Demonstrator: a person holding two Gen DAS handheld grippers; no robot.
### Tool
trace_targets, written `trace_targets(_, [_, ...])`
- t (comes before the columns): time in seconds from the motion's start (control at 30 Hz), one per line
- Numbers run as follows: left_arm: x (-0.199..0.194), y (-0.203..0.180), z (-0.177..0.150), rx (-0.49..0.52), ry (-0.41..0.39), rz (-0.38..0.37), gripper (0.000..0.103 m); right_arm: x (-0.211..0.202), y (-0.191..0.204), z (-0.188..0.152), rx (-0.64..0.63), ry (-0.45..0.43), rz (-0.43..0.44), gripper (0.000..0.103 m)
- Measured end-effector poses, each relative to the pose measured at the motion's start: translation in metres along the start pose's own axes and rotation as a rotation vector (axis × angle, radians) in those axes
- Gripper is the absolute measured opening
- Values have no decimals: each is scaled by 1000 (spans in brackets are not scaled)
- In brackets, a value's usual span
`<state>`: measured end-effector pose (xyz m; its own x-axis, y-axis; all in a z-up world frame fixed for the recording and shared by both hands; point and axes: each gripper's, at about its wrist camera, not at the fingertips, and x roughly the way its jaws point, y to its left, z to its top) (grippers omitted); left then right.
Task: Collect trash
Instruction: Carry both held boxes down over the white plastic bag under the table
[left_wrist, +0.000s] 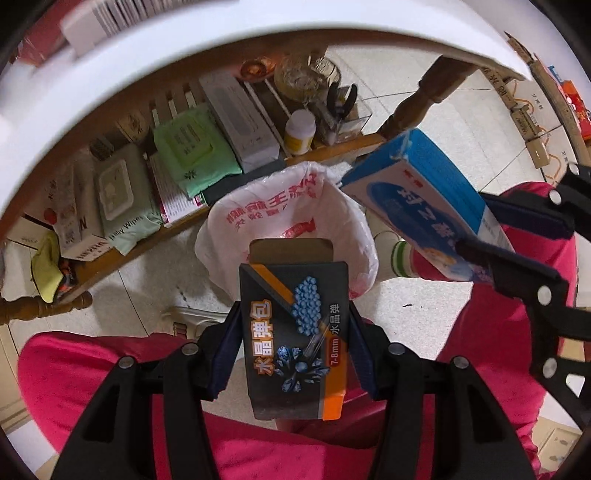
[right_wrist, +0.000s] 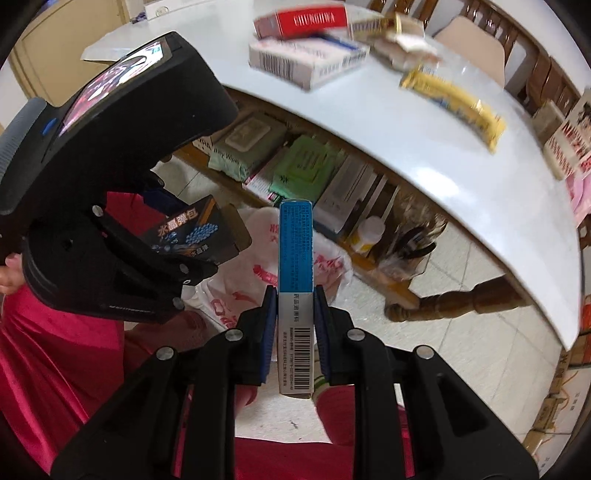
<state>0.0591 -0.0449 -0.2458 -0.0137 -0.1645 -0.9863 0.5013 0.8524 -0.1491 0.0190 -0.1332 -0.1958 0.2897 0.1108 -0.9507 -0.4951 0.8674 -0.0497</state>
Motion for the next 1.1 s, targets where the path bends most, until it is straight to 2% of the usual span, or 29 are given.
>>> trace_targets(0.6, [105, 13, 25, -55, 159, -12, 52, 98, -13, -1, 53, 112, 46, 20])
trace_targets(0.9, [150, 29, 33, -106, 232, -61, 52, 147, -21, -9, 118, 175, 76, 20])
trace_targets(1.1, [173, 38, 39, -126, 265, -64, 52, 171, -26, -10, 162, 208, 90, 20])
